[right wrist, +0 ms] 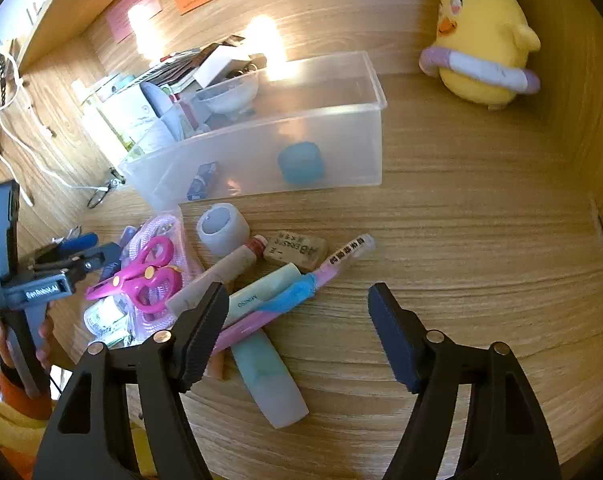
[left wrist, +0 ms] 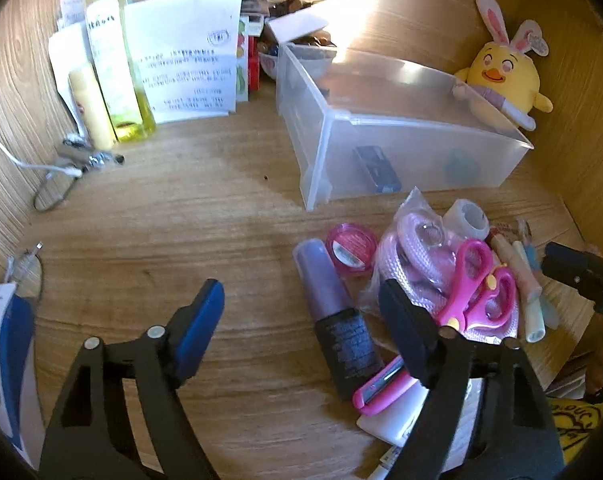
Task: Organize objects
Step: 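Grasp the purple-capped black bottle with the left tool while the right tool grasps a pastel marker, then place the black bottle into the clear box with the left tool while the right tool drops the marker in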
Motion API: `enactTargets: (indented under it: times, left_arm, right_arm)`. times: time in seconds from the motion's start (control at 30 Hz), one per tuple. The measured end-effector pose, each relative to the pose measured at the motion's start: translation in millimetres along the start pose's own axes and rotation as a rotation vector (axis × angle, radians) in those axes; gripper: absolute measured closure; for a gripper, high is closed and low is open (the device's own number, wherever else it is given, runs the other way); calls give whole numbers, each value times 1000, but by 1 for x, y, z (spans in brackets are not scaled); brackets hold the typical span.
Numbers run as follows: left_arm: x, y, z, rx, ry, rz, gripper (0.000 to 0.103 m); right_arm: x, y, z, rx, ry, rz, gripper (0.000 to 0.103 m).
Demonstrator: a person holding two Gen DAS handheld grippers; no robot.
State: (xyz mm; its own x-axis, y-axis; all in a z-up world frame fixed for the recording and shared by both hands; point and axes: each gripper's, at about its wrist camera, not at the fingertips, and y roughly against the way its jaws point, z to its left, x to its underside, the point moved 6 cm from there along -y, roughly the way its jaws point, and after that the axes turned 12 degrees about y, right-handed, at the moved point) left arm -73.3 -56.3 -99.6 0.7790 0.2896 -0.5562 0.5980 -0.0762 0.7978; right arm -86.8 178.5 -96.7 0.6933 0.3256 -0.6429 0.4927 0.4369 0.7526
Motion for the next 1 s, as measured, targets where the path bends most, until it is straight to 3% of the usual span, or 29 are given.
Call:
enactTargets:
  times: [0.2,0.3,0.57,0.67,0.73,0.83,1.0]
  left_arm:
    - [5,3,2,-5,-9,-9,42]
    - [6,4,5,-5,-7,-12,52]
    - [4,-4,10,-38,-8,-13,65]
    - [4,-4,10,-61,-22,-30,79]
    - [4,-3,10,-55,-19,-32,80]
    - [3,-2,13,-59,-14,-42,80]
    - [-6,7,16,-43,13,-72,80]
  right_arm:
    - [2,-11,-4,-33,-9,31,60]
    - [1,-13,-10,-2,1,42,72]
    - [-3,-14,-27,68,1,33,76]
    - [-6,-15,-27,100,17,22,76]
    - [-7,-14,-27,124,25,16,79]
    - [-7,-12,-35,139,11,16,92]
    - [-4,-6,-54,159,-24,11,93]
